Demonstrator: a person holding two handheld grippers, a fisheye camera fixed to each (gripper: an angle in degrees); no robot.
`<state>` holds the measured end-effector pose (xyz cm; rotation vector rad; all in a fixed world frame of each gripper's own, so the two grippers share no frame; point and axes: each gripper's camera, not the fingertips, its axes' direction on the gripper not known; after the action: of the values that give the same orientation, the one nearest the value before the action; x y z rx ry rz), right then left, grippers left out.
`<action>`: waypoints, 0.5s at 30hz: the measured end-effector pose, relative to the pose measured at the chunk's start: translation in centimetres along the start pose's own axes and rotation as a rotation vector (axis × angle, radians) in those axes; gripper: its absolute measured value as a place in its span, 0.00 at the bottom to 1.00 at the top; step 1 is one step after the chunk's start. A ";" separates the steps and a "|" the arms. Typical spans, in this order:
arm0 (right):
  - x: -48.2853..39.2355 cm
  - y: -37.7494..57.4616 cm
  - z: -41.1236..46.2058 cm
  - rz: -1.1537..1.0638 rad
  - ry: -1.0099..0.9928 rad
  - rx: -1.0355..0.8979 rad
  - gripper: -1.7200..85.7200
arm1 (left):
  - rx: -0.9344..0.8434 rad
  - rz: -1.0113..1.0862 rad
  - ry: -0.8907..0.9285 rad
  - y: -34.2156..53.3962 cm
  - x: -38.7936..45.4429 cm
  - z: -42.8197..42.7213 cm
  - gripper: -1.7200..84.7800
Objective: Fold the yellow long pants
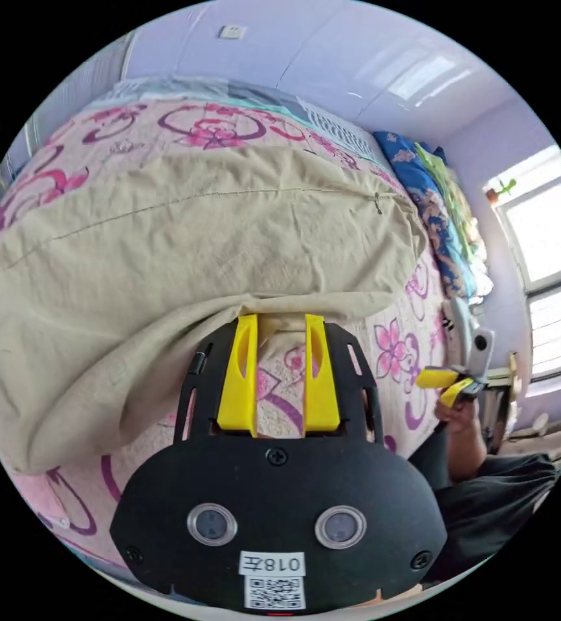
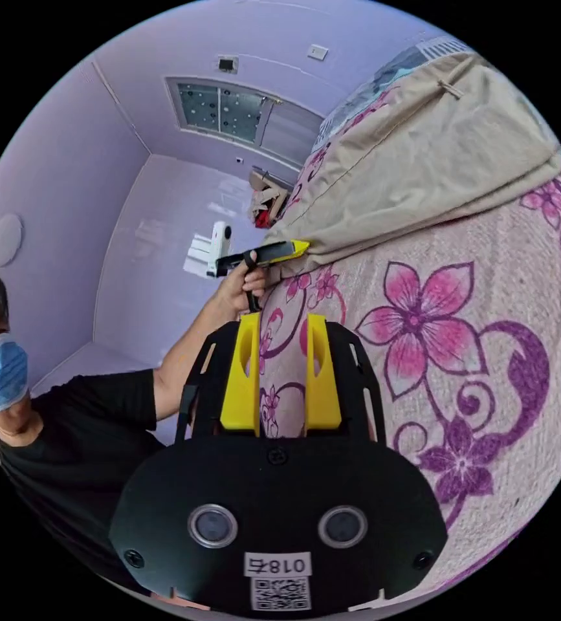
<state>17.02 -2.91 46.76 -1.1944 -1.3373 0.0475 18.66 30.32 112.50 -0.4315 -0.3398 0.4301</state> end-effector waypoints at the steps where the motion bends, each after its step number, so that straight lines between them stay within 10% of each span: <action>1: -0.2 -0.2 1.9 -0.060 0.024 -0.033 0.14 | -0.010 -0.024 0.045 -0.6 -1.1 0.0 0.15; 15: 1.0 -3.2 24.4 -0.602 0.508 -0.218 0.15 | 0.261 -0.288 0.715 1.5 -18.5 -1.5 0.14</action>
<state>-2.81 11.49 44.25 -0.8533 -1.2067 -0.7978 2.96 22.44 106.40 -0.2519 0.3444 0.0191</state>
